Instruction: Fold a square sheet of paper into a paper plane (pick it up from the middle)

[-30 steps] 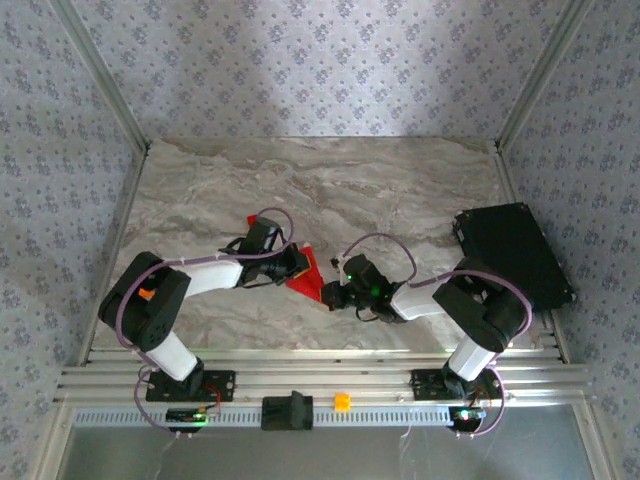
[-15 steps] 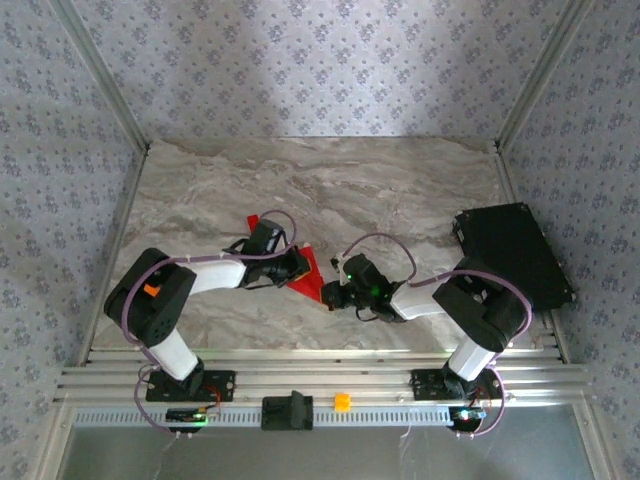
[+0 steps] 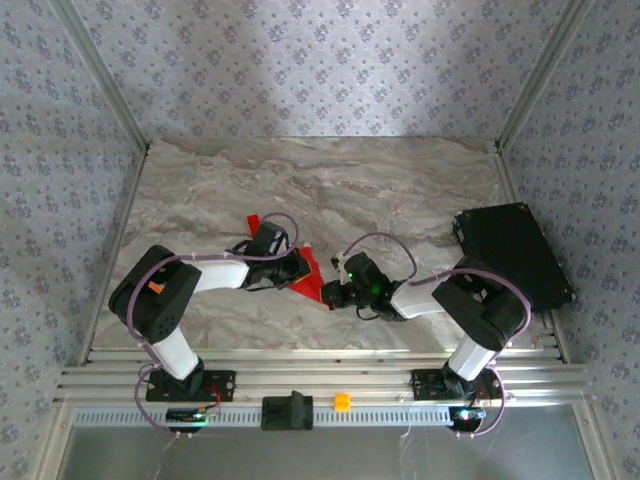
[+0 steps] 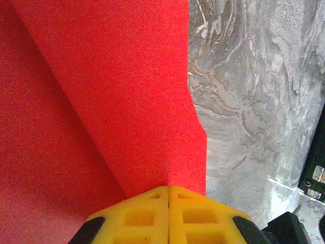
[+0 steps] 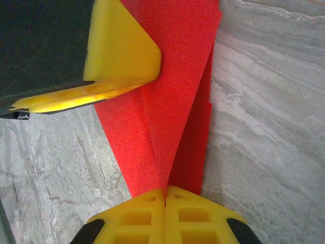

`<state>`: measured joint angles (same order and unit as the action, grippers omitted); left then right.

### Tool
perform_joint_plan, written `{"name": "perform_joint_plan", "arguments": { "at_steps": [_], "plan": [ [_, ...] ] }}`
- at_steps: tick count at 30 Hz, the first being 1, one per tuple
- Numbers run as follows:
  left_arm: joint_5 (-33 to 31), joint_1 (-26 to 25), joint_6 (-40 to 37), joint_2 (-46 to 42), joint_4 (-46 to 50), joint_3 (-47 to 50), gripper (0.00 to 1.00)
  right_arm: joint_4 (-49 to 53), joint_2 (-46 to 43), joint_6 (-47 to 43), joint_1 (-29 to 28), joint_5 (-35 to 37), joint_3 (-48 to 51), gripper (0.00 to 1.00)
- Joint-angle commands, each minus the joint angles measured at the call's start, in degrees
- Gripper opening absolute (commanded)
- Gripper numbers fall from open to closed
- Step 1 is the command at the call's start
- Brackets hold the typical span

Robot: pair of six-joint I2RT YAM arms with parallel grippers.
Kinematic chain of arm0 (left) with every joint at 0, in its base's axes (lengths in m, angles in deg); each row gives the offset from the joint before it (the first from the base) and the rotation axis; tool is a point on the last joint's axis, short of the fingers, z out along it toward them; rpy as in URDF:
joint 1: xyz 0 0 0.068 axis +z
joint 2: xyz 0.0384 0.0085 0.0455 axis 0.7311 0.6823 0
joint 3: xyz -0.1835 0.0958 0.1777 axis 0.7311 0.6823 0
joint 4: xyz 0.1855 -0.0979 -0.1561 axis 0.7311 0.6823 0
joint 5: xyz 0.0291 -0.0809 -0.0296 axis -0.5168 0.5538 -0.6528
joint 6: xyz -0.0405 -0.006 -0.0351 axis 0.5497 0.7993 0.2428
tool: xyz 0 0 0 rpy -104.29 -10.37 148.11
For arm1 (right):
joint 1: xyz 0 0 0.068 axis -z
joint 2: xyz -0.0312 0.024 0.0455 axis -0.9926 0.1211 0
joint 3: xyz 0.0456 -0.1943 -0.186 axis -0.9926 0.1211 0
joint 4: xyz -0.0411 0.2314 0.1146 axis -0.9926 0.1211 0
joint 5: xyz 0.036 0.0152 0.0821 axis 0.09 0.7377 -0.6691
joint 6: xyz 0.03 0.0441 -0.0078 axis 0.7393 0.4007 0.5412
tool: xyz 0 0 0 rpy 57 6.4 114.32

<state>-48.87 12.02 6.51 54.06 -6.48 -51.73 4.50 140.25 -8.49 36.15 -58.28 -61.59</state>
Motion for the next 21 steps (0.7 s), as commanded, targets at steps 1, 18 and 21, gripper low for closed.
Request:
{"name": "perform_joint_plan", "arguments": {
  "at_steps": [1, 18, 21],
  "plan": [
    [-1.95, -0.20, 0.25, 0.76, 0.64, -1.29, 0.07, 4.99, 2.45, -0.15, -0.04, -1.63, -0.01, 0.00],
    [-4.06, -0.21, 0.07, 0.41, 2.11, -0.95, 0.07, 8.33, 4.22, -0.14, 0.74, -4.56, -2.29, 0.00],
    [-4.42, -0.22, 0.05, 0.50, 2.36, -0.97, 0.07, 9.12, 4.21, -0.13, 0.91, -4.84, -2.60, 0.00]
  ]
}}
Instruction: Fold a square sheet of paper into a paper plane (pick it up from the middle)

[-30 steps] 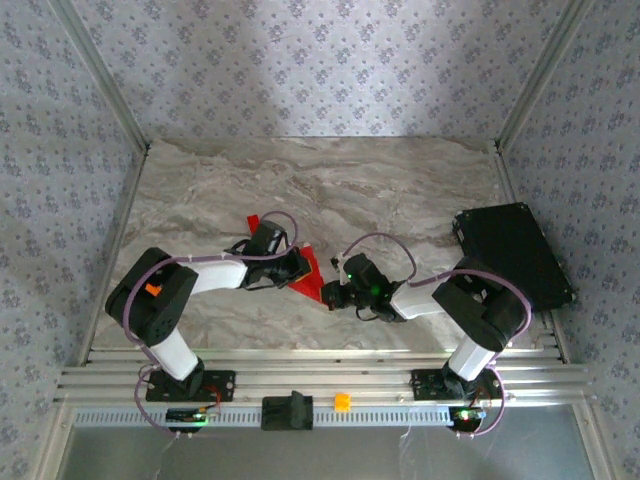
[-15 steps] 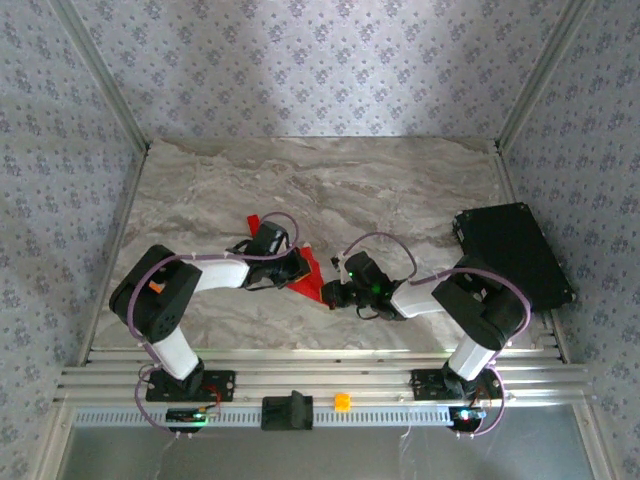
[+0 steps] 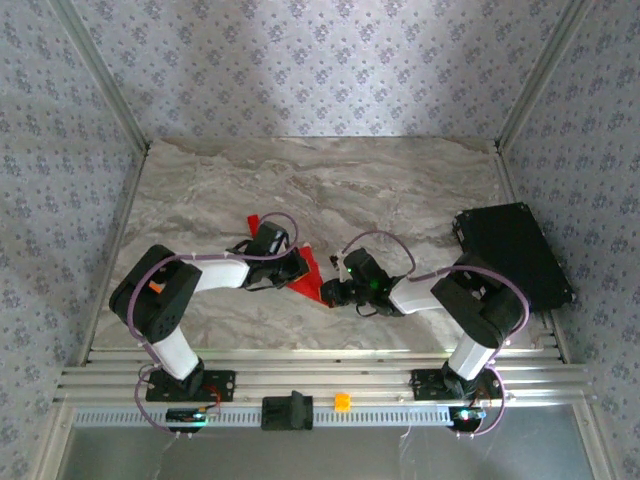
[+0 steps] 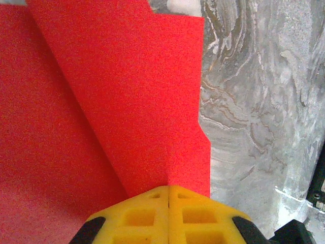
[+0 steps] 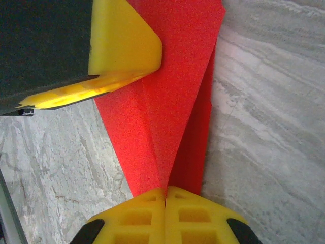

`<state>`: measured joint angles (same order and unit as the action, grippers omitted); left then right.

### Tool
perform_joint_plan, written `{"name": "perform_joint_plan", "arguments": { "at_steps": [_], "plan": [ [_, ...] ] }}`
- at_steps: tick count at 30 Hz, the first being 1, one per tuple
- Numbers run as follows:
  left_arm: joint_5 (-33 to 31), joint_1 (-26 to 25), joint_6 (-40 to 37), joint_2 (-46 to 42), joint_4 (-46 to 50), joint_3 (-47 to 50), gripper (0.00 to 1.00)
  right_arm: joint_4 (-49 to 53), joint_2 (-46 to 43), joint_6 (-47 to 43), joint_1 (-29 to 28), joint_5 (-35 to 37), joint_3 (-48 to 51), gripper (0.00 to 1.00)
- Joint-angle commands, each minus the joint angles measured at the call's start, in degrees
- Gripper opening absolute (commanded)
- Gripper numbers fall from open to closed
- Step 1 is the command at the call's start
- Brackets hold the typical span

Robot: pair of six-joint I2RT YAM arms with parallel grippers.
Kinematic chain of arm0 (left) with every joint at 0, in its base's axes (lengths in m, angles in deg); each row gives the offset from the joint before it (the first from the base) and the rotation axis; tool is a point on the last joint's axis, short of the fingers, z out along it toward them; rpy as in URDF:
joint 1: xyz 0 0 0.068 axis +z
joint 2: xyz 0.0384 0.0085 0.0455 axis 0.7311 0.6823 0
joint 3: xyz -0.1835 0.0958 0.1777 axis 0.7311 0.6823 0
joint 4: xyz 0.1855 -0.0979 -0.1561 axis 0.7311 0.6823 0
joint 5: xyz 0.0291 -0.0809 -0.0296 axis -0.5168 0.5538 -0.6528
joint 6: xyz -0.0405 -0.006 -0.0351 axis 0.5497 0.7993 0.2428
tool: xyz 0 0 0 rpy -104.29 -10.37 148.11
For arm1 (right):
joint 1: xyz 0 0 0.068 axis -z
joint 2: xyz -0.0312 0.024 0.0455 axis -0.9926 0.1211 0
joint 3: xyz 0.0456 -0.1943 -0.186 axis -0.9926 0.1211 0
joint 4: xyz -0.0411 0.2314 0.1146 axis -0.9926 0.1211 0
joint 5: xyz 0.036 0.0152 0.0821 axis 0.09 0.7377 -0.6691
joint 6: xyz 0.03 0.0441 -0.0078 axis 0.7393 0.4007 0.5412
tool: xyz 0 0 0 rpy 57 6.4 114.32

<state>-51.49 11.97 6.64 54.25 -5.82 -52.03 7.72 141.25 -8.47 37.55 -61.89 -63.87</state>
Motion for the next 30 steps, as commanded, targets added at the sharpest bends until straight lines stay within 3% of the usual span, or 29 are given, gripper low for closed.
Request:
{"name": "perform_joint_plan", "arguments": {
  "at_steps": [1, 30],
  "plan": [
    [-1.84, -0.15, -0.03, 0.30, 1.70, -0.72, 0.07, 6.08, 3.14, -0.16, -0.47, -1.31, -0.35, 0.00],
    [-6.10, 0.29, 0.69, -0.82, 3.56, 0.88, 0.07, 7.78, 4.28, -1.32, 0.86, -3.60, -1.08, 0.00]
  ]
}}
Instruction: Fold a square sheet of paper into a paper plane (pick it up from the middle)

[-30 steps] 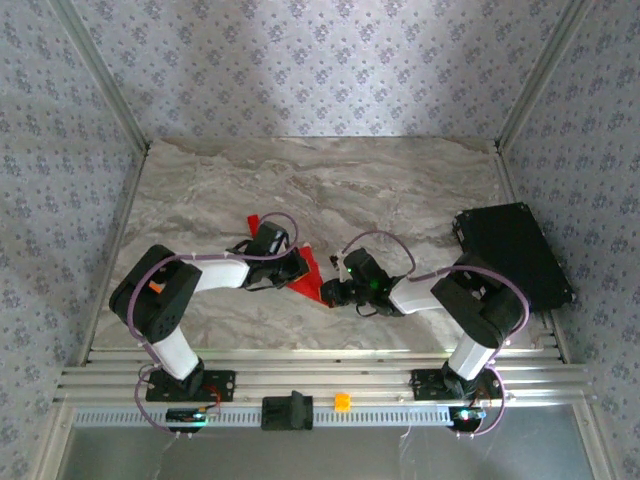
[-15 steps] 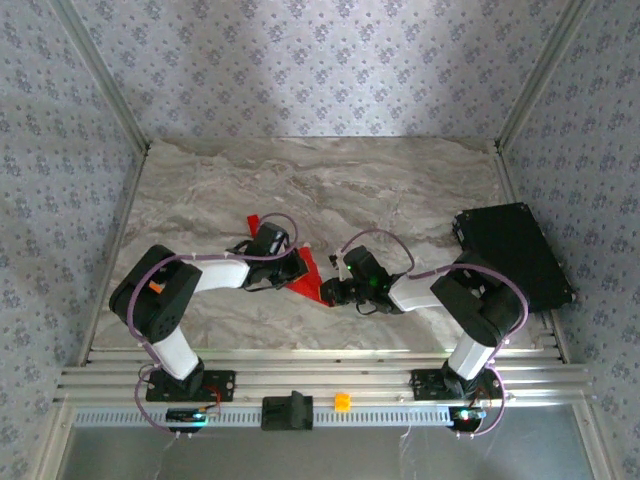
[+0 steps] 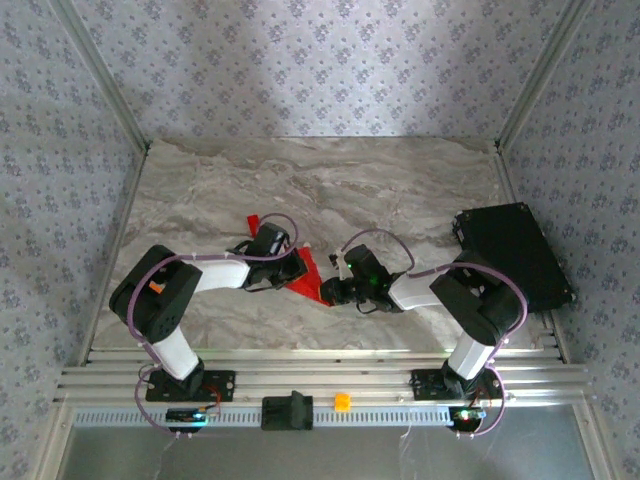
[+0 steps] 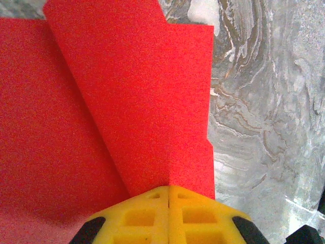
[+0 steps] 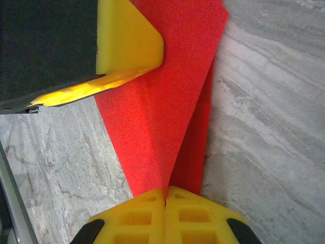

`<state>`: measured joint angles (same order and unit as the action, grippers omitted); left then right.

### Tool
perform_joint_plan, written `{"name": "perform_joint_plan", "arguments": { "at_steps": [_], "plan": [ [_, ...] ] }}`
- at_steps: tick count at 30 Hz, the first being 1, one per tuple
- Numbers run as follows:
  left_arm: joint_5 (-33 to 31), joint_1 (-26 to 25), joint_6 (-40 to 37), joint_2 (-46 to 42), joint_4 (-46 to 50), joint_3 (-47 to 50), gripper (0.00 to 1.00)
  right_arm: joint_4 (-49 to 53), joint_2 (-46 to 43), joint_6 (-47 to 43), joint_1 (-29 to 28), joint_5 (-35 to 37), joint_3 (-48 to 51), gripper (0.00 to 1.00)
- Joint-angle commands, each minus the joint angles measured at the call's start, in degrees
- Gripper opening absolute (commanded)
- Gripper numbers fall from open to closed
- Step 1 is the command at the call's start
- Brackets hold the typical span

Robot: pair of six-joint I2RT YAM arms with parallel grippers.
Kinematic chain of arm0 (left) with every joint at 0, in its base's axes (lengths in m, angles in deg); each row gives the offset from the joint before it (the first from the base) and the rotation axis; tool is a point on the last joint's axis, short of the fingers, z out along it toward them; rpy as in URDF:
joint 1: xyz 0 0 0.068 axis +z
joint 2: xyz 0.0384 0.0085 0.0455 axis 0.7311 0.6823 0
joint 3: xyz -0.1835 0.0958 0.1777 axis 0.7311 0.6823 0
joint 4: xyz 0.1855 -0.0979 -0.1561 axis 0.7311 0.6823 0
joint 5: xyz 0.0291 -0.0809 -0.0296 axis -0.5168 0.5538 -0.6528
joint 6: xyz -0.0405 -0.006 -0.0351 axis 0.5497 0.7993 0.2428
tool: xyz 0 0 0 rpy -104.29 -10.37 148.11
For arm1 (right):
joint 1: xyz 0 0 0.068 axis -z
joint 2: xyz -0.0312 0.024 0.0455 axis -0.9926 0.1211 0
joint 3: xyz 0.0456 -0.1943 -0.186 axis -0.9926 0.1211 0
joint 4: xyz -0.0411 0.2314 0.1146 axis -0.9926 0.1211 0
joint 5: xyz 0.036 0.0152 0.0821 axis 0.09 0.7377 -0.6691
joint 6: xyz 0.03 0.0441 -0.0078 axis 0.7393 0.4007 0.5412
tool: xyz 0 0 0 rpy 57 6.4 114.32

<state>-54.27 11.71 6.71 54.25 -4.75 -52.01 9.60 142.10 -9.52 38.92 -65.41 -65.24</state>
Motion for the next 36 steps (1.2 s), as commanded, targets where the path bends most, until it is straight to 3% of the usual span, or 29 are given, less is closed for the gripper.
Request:
{"name": "perform_joint_plan", "arguments": {
  "at_steps": [1, 36],
  "plan": [
    [-3.33, 0.61, 0.62, -0.88, 2.48, 0.89, 0.07, 5.90, 3.45, -0.33, -0.47, -0.08, 0.37, 0.00],
    [-4.03, 3.32, -0.02, 2.48, 5.38, 0.67, 0.06, 4.80, 3.83, 2.72, 0.62, -4.33, -0.34, 0.02]
  ]
}}
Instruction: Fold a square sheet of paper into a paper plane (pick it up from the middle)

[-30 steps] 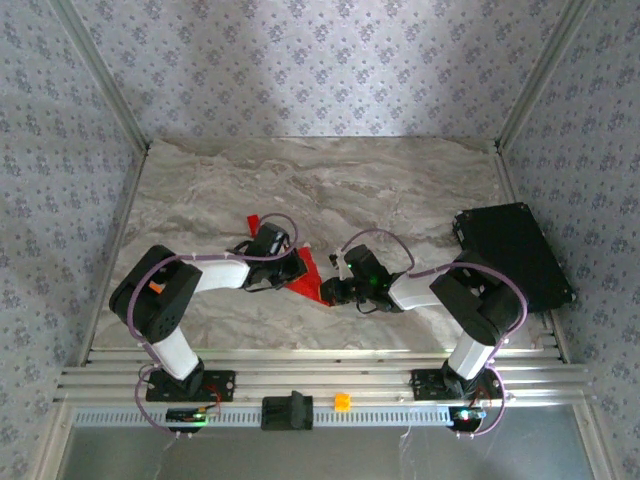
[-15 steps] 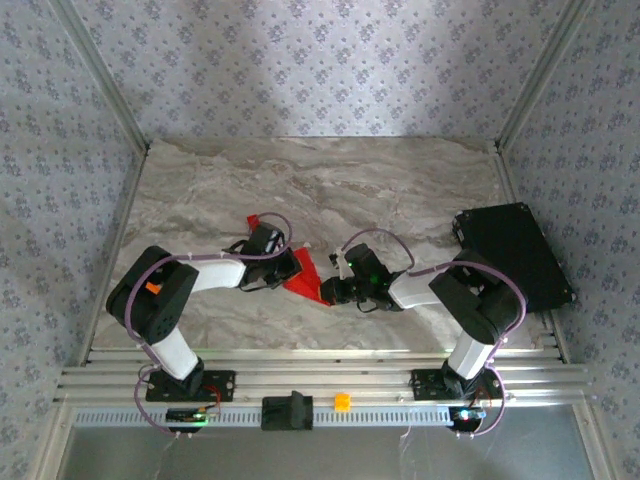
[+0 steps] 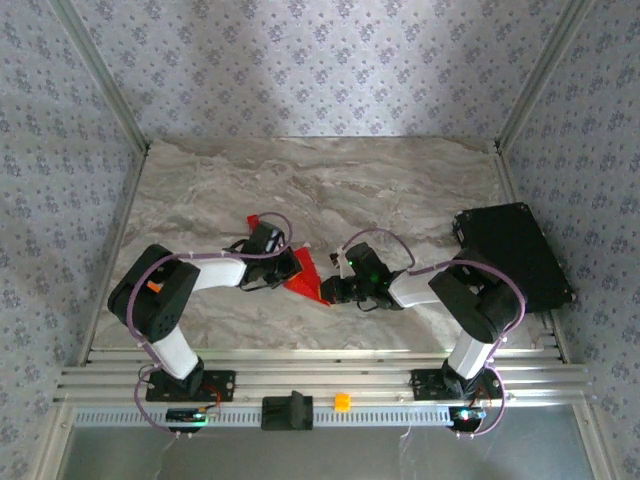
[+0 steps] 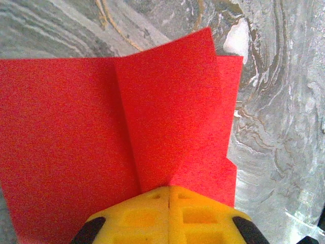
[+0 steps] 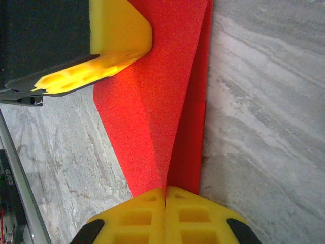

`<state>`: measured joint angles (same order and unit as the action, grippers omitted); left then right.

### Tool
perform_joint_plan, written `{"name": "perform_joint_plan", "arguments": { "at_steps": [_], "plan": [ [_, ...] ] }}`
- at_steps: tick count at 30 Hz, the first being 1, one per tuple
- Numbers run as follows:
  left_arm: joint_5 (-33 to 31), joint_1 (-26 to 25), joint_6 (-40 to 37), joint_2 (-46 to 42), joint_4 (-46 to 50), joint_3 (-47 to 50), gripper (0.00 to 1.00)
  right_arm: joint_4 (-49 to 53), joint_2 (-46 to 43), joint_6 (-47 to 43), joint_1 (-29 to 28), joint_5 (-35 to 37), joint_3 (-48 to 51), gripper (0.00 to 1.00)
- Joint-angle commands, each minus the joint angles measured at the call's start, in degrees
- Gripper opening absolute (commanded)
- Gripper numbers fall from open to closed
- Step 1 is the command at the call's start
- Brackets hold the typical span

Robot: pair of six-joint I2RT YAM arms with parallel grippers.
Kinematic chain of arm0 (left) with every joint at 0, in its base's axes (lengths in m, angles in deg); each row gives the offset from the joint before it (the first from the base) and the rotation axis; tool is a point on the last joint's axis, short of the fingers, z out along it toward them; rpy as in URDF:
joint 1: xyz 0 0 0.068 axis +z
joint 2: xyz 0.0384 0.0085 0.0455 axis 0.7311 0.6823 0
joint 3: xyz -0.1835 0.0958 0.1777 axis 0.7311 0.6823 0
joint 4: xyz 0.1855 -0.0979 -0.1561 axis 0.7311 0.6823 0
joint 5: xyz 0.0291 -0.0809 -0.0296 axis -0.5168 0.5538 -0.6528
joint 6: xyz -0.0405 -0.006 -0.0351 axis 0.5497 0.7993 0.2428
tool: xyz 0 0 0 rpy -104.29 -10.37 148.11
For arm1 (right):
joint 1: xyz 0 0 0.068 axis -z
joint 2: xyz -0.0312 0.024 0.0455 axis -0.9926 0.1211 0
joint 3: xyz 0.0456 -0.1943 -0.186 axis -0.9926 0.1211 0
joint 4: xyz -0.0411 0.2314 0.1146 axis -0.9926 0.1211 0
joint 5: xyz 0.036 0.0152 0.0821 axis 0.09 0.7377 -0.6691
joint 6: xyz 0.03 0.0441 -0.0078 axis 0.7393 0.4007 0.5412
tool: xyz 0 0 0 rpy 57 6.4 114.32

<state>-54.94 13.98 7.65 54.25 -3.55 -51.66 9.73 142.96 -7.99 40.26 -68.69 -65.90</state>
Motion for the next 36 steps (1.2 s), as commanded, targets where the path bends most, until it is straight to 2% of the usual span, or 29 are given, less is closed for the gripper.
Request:
{"name": "perform_joint_plan", "arguments": {
  "at_steps": [1, 6, 20, 25, 33, 36],
  "plan": [
    [-3.36, 1.17, -1.12, 2.59, 4.22, 0.32, 0.07, 4.58, 3.00, 1.26, -0.63, -1.13, 0.33, 0.02],
    [-3.79, 1.74, -1.47, 2.78, 5.05, 0.57, 0.06, 4.28, 2.95, 1.80, -0.25, -1.99, 0.28, 0.02],
    [-2.76, 2.04, -3.00, 4.07, 4.19, 0.82, 0.04, 3.56, 0.21, 2.95, 2.07, -5.93, 1.41, 0.13],
    [-2.72, 2.02, -2.99, 4.49, 3.82, 1.12, 0.04, 2.48, -0.90, 2.81, 2.44, -7.31, 3.36, 0.15],
    [-2.65, 2.04, -2.90, 4.61, 3.74, 1.28, 0.04, 2.60, -0.41, 1.41, 2.60, -8.58, 4.28, 0.03],
    [-2.66, 2.00, -2.85, 4.59, 3.74, 1.29, 0.04, 2.63, 0.55, 0.77, 2.34, -9.38, 4.88, 0.03]
  ]
}}
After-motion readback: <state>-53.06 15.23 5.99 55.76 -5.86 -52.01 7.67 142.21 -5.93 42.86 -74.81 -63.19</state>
